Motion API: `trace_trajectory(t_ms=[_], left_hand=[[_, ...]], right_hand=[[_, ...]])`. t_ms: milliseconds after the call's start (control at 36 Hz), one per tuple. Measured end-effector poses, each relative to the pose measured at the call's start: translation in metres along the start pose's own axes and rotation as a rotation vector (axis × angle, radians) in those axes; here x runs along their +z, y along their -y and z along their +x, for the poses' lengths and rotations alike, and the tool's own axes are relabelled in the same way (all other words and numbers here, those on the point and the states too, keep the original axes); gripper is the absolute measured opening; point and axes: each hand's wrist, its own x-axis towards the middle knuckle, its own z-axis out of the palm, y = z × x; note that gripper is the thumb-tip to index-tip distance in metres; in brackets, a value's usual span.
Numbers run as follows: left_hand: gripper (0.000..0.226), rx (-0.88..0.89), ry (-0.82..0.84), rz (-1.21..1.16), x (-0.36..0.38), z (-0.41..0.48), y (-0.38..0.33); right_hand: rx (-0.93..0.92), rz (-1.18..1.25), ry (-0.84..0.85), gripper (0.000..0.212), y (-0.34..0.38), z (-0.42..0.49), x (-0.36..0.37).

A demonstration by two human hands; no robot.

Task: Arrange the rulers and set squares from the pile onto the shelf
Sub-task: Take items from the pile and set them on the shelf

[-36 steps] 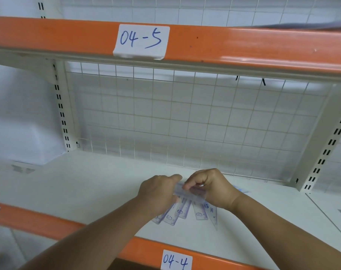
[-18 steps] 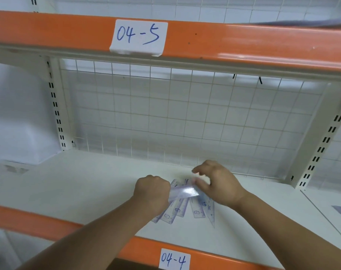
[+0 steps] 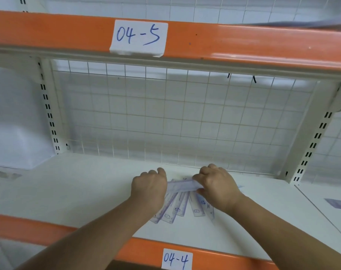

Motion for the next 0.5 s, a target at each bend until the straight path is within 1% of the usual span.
trace_trajectory(t_ms=[56,111,139,194,222,250,306,361,417,444,500], left_hand=[[0.042,-0.008,-0.010,-0.015,0.003,0.000,0.003],[0.029,-0.010,0.015,-0.050,0.003,0.000,0.006],[0.023,-0.008,0.034,-0.054,0.002,0.000,0.006],[0.010,0.013,0.071,-0.045,0.000,0.000,0.006],[0.007,0.026,0.083,-0.047,0.000,0.000,0.006],[0.010,0.040,0.090,-0.061,0.000,0.000,0.005],[0.012,0.072,0.095,-0.119,0.002,-0.001,0.003],[0.007,0.098,0.090,-0.180,0.002,-0.001,-0.001],[0.013,0.109,0.097,-0.243,0.003,0.000,-0.004],[0.018,0.108,0.111,-0.276,0.003,0.000,-0.005],[0.018,0.094,0.134,-0.316,0.003,0.001,-0.008]], right_hand=[[0.039,-0.001,0.003,0.034,-0.002,-0.002,0.001],[0.085,0.020,0.021,0.033,-0.002,-0.004,0.003],[0.118,0.032,0.029,0.029,-0.001,-0.005,0.004],[0.200,0.104,0.034,0.016,0.000,-0.007,0.005],[0.251,0.173,0.072,0.011,0.001,-0.007,0.004],[0.309,0.266,0.099,0.009,0.003,-0.006,0.003],[0.459,0.453,0.147,0.012,0.009,-0.004,0.000],[0.570,0.584,0.178,0.017,0.015,-0.001,-0.002],[0.610,0.640,0.210,0.022,0.021,0.001,-0.002],[0.612,0.641,0.221,0.024,0.024,0.001,-0.002],[0.607,0.623,0.243,0.027,0.030,0.001,-0.002]])
